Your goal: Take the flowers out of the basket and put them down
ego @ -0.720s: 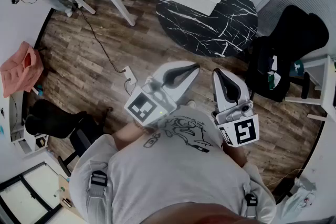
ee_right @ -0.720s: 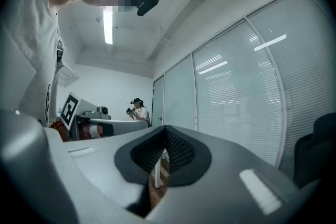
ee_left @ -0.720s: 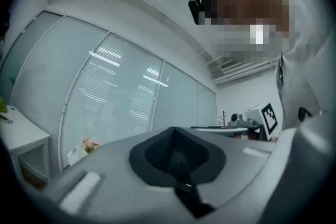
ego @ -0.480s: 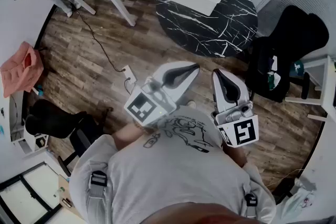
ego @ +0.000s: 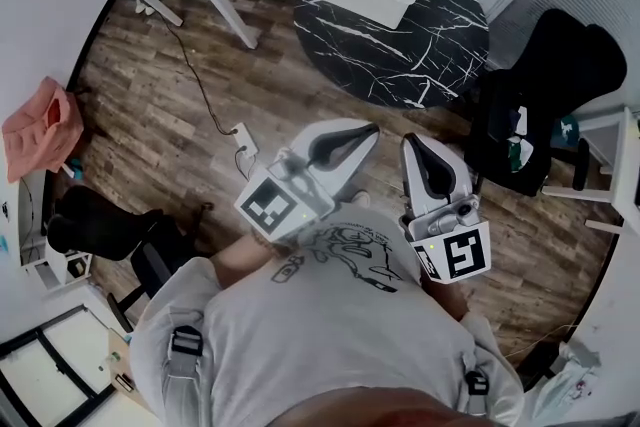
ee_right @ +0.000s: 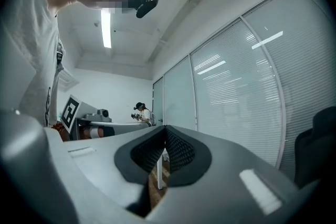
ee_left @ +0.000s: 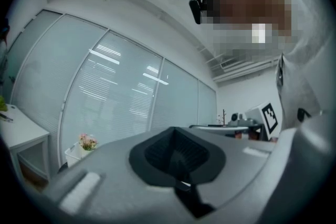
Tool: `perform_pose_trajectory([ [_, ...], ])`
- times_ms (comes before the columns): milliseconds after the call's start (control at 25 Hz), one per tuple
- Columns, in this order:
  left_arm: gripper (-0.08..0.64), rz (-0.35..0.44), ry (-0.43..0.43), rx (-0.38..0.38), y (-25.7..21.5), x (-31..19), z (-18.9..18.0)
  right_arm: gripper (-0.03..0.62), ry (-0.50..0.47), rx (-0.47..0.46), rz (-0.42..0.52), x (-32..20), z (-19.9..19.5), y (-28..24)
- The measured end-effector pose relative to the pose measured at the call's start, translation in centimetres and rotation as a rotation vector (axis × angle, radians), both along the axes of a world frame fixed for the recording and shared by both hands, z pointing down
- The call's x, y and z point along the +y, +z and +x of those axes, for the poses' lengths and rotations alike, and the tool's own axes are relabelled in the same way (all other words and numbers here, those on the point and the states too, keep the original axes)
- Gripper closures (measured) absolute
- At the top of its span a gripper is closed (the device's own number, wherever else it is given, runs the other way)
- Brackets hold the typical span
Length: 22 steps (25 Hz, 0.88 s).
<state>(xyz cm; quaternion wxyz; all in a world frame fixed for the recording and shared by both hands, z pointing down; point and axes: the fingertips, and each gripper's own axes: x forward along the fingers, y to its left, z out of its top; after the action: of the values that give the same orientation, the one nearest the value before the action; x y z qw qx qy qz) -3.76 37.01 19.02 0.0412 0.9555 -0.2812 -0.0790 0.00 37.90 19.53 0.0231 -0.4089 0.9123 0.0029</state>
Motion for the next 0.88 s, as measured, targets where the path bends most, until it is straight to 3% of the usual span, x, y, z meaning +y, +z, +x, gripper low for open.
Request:
perform_pose_trajectory([
  [520,0.558,-0.025,-0.008,-0.016,1.6,1.1,8.0,0.588,-0.028,0.0,-0.01,1.0,7.2,1.7],
  [880,0.558,-0.048,-0.029,-0.018,2.2,-0.7,9.5,0.588,-0.052,-0.012,-0.032,-0.4,8.4,2.5],
])
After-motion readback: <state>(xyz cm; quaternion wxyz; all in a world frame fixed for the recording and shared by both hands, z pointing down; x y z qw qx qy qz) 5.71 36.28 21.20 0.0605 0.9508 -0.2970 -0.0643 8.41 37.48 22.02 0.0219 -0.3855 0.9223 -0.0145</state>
